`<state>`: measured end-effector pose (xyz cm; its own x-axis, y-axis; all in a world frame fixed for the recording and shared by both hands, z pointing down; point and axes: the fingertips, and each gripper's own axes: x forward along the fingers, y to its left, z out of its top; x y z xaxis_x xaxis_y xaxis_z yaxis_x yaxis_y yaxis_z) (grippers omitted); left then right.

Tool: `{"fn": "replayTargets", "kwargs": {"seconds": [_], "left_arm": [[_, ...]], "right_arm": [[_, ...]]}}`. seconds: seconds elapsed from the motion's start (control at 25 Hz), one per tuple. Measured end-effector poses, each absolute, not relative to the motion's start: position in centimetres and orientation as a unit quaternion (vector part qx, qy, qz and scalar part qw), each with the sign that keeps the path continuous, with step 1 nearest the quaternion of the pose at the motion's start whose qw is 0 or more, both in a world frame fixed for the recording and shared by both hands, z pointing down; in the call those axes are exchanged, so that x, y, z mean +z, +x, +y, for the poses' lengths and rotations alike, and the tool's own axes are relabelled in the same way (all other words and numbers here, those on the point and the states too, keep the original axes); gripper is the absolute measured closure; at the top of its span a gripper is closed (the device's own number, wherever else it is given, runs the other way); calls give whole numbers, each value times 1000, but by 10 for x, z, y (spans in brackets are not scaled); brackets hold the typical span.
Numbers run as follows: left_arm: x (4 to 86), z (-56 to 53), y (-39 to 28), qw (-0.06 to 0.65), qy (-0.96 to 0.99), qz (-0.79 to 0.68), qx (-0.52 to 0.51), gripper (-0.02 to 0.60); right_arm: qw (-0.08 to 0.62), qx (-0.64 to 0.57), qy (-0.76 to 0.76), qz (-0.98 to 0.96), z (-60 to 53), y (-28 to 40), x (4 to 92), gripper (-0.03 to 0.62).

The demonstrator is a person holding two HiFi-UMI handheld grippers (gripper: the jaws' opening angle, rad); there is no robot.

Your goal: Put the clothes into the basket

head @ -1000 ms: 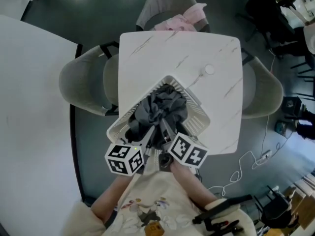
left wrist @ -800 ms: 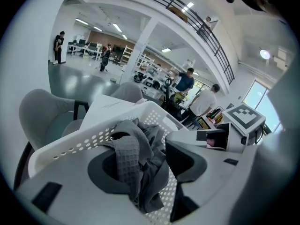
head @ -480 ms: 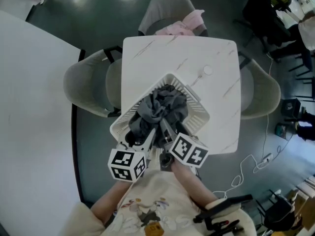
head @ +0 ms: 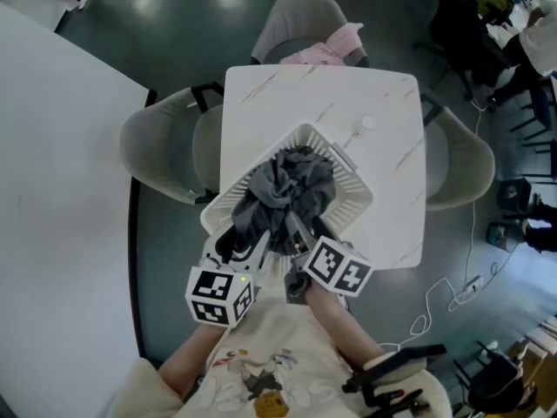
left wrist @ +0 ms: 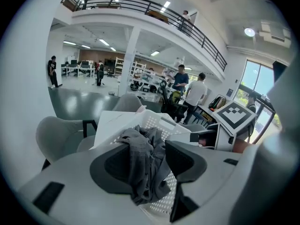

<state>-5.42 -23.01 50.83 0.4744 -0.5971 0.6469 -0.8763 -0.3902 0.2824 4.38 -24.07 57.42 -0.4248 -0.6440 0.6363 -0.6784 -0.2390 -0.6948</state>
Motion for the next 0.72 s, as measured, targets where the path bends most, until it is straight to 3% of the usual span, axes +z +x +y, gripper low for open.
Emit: {"fn": "replayTargets", "kwargs": {"seconds": [0.72], "left_arm": [[476,-197,-75,295,822,-453,178,362]], "right_arm": [[-31,552,544,-631,-201,29,538,310]]}}
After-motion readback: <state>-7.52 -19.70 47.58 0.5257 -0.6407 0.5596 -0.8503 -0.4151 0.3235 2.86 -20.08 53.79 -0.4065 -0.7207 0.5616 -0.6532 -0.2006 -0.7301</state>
